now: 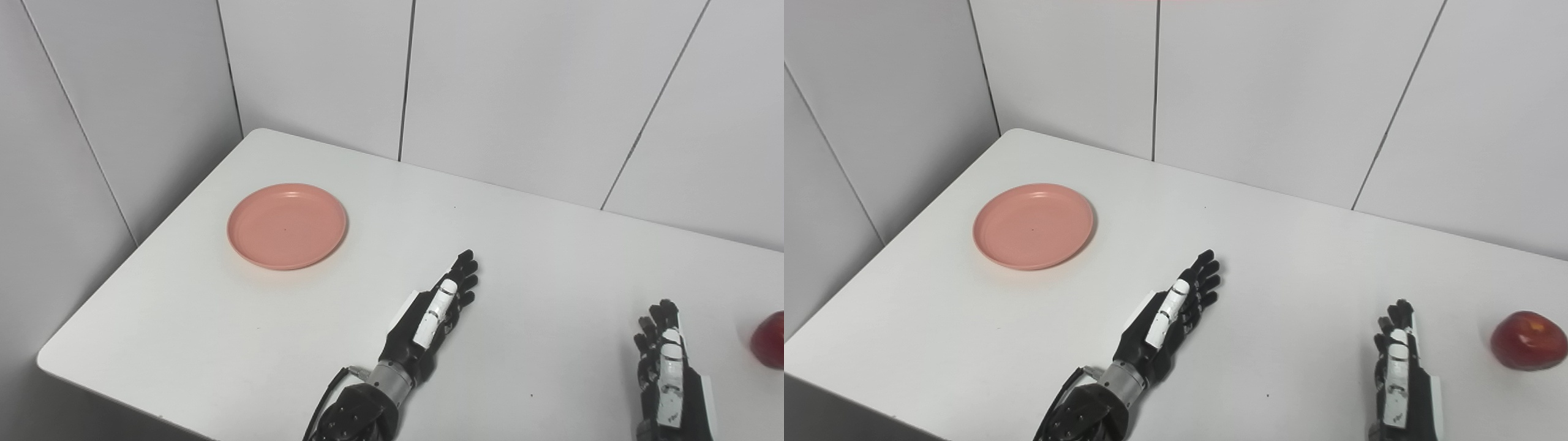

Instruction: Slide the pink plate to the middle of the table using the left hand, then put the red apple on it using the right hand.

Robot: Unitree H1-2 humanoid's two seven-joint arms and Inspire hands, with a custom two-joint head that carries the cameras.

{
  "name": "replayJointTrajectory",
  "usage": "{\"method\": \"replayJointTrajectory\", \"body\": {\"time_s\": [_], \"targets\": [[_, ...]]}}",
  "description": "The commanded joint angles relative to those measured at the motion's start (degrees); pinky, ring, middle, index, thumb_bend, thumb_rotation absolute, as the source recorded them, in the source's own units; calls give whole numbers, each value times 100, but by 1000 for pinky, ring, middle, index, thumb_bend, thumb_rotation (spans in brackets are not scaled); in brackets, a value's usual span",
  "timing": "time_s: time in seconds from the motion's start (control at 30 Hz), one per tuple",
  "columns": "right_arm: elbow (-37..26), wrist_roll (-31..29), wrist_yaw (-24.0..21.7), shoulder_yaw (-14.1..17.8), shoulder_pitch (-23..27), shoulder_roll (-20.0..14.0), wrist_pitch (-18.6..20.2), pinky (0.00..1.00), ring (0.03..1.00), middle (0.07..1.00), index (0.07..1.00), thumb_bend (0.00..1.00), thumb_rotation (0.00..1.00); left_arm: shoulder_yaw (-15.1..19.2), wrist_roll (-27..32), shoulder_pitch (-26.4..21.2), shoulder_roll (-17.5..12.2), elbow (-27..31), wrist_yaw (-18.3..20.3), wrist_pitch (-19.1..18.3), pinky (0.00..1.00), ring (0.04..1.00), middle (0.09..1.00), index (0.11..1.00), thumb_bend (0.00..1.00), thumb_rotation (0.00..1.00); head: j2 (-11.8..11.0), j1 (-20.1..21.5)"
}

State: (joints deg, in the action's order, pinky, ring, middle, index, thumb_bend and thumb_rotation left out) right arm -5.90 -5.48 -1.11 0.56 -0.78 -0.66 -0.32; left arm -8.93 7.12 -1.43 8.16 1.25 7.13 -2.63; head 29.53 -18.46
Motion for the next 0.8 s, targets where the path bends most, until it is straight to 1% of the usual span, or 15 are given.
{"method": "replayJointTrajectory", "body": {"time_s": [0.0, 0.1, 0.3, 0.47, 0.6, 0.77], "targets": [[-102, -4, -38, 13, 60, 1, -239, 1000, 992, 989, 987, 159, 1000, -66, -50, -145, 88, 74, 2, 83, 1000, 1000, 1000, 1000, 424, 1000, 11, -6], [-143, -34, -45, 12, 54, 18, -195, 1000, 995, 992, 989, 140, 1000, -66, -48, -151, 72, 90, 10, 70, 1000, 1000, 1000, 1000, 424, 1000, 20, -10], [-164, 11, -16, 3, 38, 38, -197, 1000, 993, 990, 987, 151, 1000, -40, -13, -176, 33, 183, 30, 31, 1000, 1000, 1000, 1000, 423, 1000, 43, -40], [-216, 55, 9, -3, 26, 47, -125, 1000, 990, 987, 985, 139, 1000, 36, 116, -230, -17, 276, 88, -23, 1000, 1000, 1000, 1000, 427, 1000, 45, -48], [-205, 43, 33, 17, 37, 86, -146, 1000, 987, 985, 980, 145, 1000, 98, 93, -297, -106, 541, 56, -280, 1000, 997, 1000, 997, 430, 1000, 58, -99], [-174, 58, 28, 20, 45, 78, -175, 1000, 986, 984, 978, 147, 1000, 166, 77, -395, -210, 757, 29, -424, 987, 981, 992, 980, 424, 1000, 48, -130]]}}
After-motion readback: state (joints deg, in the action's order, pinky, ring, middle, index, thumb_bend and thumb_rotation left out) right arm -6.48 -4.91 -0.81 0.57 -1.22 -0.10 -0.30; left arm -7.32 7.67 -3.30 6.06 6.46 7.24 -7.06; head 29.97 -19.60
